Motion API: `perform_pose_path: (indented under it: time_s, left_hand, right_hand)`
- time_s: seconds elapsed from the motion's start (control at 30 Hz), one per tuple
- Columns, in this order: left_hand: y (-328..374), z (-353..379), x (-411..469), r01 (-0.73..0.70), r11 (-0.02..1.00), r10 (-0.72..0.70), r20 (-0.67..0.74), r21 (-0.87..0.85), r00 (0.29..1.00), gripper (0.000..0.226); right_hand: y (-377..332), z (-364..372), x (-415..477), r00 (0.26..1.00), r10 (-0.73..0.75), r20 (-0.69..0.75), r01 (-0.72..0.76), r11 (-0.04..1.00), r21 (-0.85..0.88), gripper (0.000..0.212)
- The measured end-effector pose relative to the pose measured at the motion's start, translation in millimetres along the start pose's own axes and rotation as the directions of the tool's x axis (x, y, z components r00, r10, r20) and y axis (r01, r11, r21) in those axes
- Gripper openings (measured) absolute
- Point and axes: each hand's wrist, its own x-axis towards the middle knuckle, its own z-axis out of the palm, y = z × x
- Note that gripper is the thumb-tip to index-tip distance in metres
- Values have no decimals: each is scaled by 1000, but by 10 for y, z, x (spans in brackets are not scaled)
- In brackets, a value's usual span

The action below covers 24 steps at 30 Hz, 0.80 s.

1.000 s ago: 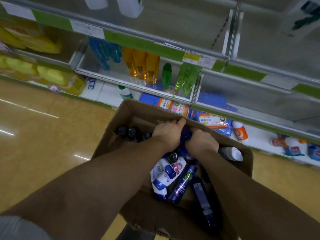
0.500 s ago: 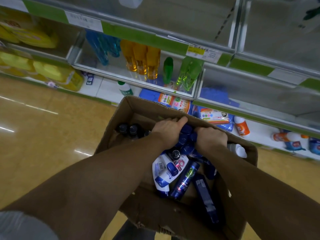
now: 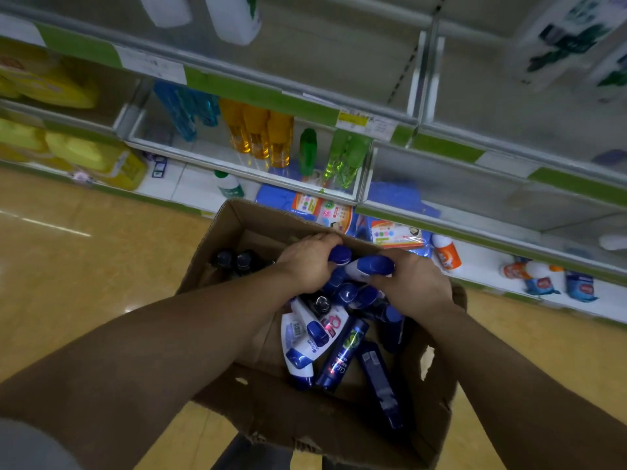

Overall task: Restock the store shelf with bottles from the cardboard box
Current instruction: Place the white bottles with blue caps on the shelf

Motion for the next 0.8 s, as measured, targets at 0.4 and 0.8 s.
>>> perform_pose_path:
  time_s: [0.4, 0.8]
  left_hand:
    - [1149, -1303, -752, -172, 890, 81, -223, -423, 971, 43]
    - [2920, -2236, -1536, -388, 844, 200, -454, -371, 868, 34]
  right_hand:
    - [-220, -1526, -986, 973, -87, -213, 182, 855, 485, 17]
    - [129, -3277, -2008, 867, -315, -387, 491, 671, 555, 19]
